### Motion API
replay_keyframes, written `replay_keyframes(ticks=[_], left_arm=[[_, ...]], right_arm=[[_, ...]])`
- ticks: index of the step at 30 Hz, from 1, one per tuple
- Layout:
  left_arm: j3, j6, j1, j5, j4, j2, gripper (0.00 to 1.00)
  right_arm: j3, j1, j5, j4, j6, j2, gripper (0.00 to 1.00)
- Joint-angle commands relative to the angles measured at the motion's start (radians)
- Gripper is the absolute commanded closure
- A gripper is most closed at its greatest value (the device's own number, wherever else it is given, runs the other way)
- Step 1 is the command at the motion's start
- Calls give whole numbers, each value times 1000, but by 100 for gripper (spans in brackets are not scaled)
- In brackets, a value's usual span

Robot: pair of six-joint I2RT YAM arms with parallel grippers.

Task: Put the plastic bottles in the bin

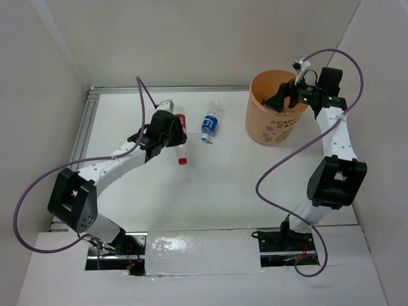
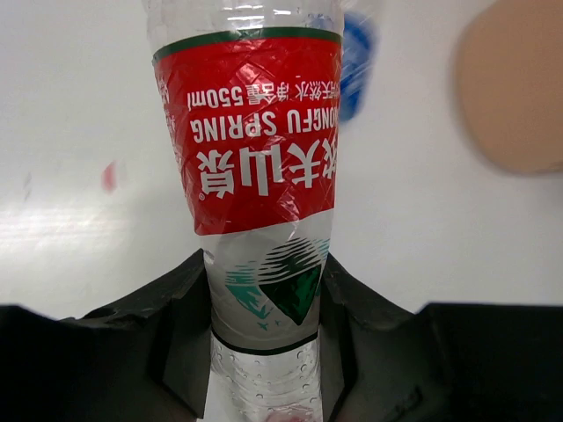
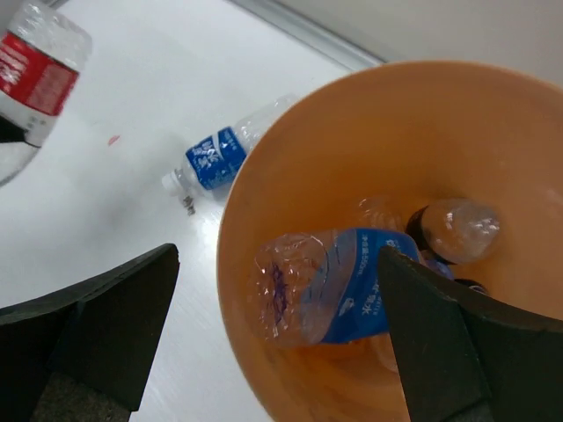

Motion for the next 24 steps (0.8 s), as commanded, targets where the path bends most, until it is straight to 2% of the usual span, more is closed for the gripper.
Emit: replay_keyframes(ticks=[1,3,8,12,14,16,18,20,24], left_arm=[[176,43,-40,62,121,-22,100],[301,43,-58,73,166,9,100],[594,1,-92,108,265,164,100],[810,0,-124,85,306,303,100],[878,0,-133,73,356,354,100],[953,0,-146,52,407,396,100],[1009,0,-168,32,453,457,100],[1095,0,-179,21,475,526,100],[1218,-18,-201,3,535,647,100]], right_arm=[[-39,-21,24,165,64,-156,0],[-64,-35,70,222,95,-207,0],[-27,-35,120,37,-44,-143,0],[20,-35,133,-57,-132,-81,1],[51,-64,18,-173,-195,-69,1],[77,-87,-45,-253,-351,-69,1],[91,-96,-60,-349,-510,-79,1],[67,-106,-60,-380,-595,-105,0],[39,-126,-90,-433,-687,-132,0]])
